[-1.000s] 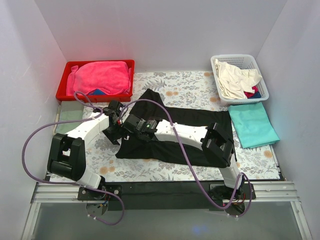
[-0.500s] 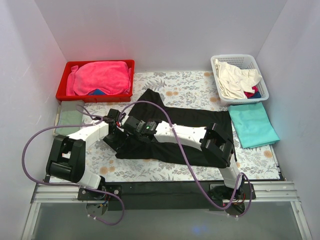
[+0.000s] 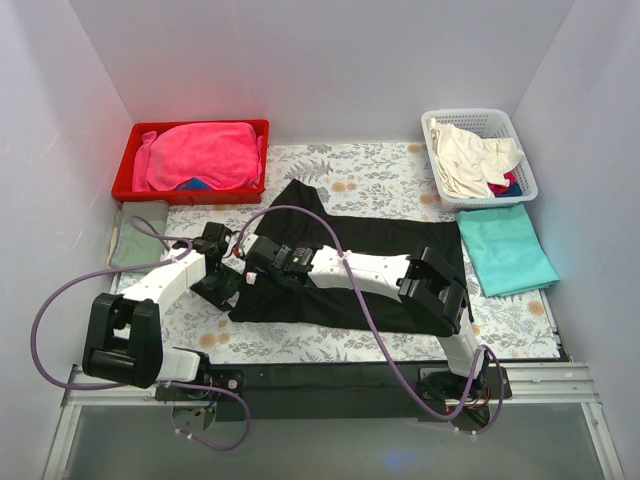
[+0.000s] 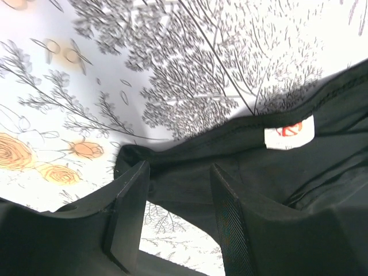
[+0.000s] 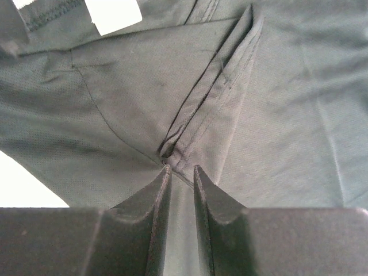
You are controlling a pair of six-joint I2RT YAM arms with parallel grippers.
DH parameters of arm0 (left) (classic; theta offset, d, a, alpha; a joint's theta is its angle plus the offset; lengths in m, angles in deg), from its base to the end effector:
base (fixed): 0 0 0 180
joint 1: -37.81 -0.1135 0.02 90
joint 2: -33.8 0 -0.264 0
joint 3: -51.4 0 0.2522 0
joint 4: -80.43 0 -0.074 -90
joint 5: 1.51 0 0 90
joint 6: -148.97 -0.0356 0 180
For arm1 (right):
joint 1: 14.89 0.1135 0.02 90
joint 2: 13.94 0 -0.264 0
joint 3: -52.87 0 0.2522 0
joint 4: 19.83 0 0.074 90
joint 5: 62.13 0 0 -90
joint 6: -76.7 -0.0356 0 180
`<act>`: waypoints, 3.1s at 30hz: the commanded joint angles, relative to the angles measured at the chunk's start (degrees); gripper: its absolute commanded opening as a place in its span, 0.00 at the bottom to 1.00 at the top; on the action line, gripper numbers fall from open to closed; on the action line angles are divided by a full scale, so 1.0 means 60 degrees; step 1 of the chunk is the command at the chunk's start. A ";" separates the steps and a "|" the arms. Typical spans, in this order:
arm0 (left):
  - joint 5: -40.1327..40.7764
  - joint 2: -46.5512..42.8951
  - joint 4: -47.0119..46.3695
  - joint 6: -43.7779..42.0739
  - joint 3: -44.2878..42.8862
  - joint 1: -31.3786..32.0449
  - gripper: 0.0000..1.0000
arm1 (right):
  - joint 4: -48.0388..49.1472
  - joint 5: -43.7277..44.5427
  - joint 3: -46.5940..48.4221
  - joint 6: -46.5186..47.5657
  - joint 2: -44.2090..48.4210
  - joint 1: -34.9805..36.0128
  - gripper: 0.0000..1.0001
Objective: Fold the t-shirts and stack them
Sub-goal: Fold the flattened tshirt in 1/3 of the way
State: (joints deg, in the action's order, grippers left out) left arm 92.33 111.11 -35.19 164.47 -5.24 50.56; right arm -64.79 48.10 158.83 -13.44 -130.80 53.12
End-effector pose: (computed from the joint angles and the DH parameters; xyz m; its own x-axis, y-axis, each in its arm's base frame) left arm 0.2028 -0.0435 0.1729 0.0529 -0.9977 -0.0412 -0.9937 -0.0485 -0.1010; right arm 0.1789 0.4101 0.2124 -0.3119 -0.7662 -0.5619 -0.7966 0.5332 -0.2848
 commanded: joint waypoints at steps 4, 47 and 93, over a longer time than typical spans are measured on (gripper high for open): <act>0.0298 -0.0142 0.0003 -0.0223 -0.0530 -0.0119 0.45 | 0.0351 -0.0207 -0.0133 -0.0006 -0.0313 0.0076 0.28; 0.0020 0.0619 -0.0422 -0.1307 -0.1541 -0.1452 0.46 | 0.0395 0.2488 -0.0236 -0.0006 -0.0021 -0.0698 0.01; -0.3190 0.0136 -0.1434 -0.3754 -0.1278 -0.0193 0.46 | -0.1391 0.1770 -0.0527 -0.1719 0.1238 -0.3219 0.74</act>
State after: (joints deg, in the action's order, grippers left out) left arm 73.60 115.07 -45.51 143.70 -11.18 48.05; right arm -70.74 57.87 157.61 -20.76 -126.45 35.26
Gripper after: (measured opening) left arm 0.458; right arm 0.741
